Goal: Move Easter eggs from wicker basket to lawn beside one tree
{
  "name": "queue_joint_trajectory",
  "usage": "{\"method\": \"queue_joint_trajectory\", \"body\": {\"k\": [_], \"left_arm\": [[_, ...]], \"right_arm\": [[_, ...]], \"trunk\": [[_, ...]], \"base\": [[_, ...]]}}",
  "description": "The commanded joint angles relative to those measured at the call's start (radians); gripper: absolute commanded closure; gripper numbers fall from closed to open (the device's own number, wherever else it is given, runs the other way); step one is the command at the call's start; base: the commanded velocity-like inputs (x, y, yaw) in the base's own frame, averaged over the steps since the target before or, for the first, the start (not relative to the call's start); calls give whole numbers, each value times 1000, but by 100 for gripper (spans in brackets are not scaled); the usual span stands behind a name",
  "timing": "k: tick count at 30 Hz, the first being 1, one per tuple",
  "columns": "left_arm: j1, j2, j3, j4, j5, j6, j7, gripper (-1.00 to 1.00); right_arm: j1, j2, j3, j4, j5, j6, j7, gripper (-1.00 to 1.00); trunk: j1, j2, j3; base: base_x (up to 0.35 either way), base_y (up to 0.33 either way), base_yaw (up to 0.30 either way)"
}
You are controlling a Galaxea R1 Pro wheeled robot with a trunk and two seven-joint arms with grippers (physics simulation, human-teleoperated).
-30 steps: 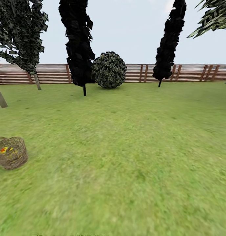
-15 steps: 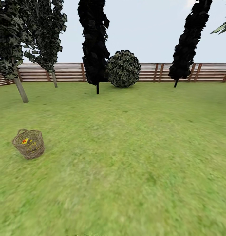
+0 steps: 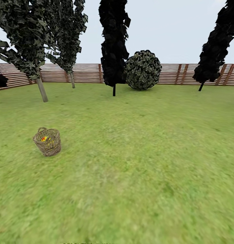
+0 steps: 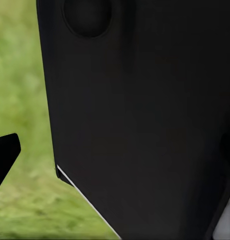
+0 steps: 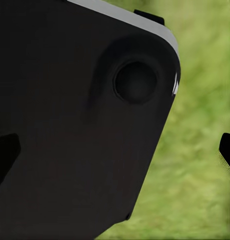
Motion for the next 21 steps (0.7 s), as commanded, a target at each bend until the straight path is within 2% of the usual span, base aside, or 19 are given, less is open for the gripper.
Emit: {"method": "queue_joint_trajectory", "body": {"k": [1, 21], "left_arm": [[1, 0, 1, -2, 1, 1, -1, -100], [1, 0, 0, -2, 1, 1, 0, -100]], "right_arm": [[0, 0, 2, 1, 4, -1, 0, -100], [0, 0, 2, 2, 4, 0, 0, -100]], "trunk": [[0, 0, -1], [0, 0, -14]], "base": [[0, 0, 262], [0, 0, 262]]}}
